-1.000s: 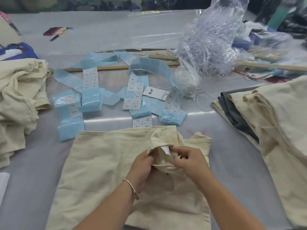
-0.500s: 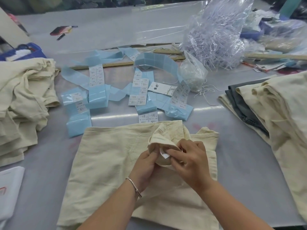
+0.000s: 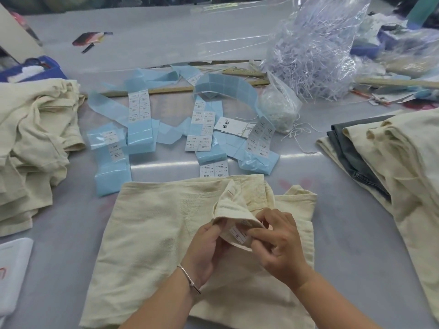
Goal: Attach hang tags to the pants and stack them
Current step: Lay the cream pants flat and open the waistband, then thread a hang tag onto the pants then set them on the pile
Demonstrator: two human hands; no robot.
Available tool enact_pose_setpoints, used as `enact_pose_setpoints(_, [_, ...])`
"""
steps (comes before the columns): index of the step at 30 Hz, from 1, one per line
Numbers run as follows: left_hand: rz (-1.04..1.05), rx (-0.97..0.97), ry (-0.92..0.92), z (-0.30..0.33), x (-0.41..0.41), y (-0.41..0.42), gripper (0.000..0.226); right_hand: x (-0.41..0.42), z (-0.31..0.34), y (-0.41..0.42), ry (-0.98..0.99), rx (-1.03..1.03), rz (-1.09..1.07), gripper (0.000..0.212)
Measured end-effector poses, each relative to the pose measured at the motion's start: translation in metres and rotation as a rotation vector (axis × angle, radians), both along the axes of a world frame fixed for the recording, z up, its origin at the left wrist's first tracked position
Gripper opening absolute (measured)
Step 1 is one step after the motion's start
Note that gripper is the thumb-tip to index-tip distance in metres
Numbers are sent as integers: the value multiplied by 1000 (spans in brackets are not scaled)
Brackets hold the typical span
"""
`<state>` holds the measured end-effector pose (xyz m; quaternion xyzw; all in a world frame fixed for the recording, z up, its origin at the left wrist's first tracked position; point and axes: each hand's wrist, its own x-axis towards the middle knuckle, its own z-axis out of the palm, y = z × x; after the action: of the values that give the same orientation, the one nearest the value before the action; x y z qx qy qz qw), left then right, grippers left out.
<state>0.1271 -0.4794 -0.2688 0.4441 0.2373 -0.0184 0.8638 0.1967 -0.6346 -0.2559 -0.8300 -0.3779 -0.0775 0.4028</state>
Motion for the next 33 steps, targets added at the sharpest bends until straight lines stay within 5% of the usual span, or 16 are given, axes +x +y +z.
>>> enact_pose_setpoints(8, [-110,149,54,16,-6,62,29,0,44,52,134,202,28,19])
enact_pose_setpoints(14, [351,399,232,13,-26,167,23,-4,37,169,423,-170,194,14])
enact_pose_setpoints(19, [710,571,405,1,-37,267,20,-9,14,280,427,-373,266,7])
enact_pose_setpoints(23, [710,723,492,-14,-10,330,10,4,-1,344,427,-393,212,18])
enact_pose_setpoints(29, [619,802,481,-30,45,386,47,41,-13,401,442,-427,123,7])
enact_pose_setpoints(33, [651,804,520,-28,64,411,30,55,-15,429,459,-424,153,5])
